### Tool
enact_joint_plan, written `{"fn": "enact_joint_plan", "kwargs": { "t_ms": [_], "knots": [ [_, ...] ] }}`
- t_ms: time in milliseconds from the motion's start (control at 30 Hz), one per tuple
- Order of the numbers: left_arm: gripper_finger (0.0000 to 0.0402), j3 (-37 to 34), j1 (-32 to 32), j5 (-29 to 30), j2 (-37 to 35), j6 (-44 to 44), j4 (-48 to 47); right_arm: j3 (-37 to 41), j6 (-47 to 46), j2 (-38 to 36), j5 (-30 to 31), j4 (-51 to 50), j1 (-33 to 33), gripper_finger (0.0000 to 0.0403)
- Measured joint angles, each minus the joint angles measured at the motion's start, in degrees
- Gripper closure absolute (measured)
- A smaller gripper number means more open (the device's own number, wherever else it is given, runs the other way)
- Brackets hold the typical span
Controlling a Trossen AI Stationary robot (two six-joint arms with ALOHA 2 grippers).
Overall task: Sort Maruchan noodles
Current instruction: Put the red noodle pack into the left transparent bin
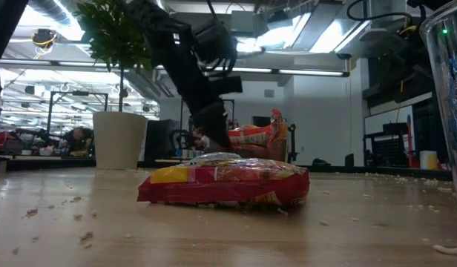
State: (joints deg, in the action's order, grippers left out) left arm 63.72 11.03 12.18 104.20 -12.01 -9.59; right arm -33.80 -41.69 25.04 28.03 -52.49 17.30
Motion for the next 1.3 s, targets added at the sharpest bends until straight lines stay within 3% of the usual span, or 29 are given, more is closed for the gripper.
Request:
{"fn": "enact_joint_plan", "kwargs": {
  "t_ms": [133, 333, 633, 833, 1200, 1300],
  "knots": [
    [0.0134, 0.0, -0.7, 0.2, 2.1, 1.0, -0.3, 0.0, 0.0, 0.0, 0.0, 0.0, 0.0, 0.0123],
    [0.0134, 0.0, -2.5, 9.9, 6.0, -0.8, 0.1, 0.0, 0.0, 0.0, 0.0, 0.0, 0.0, 0.0123],
    [0.0148, 0.3, -2.7, 12.3, 8.4, 3.9, 0.2, 0.0, 0.0, 0.0, -0.6, -0.1, 0.0, 0.0123],
    [0.0209, 0.3, -3.0, 13.7, 8.5, 8.0, -1.2, 0.0, 0.0, 0.0, -0.6, -0.1, 0.0, 0.0123],
    [0.0376, 0.2, -3.6, 14.1, 8.5, 16.8, -2.0, 0.0, 0.0, 0.0, -1.1, -0.1, 0.0, 0.0123],
    [0.0396, 0.1, -4.6, 12.2, 8.1, 19.3, -2.2, 0.0, 0.0, 0.0, -1.9, -0.1, 0.0, 0.0123]
  ]
}}
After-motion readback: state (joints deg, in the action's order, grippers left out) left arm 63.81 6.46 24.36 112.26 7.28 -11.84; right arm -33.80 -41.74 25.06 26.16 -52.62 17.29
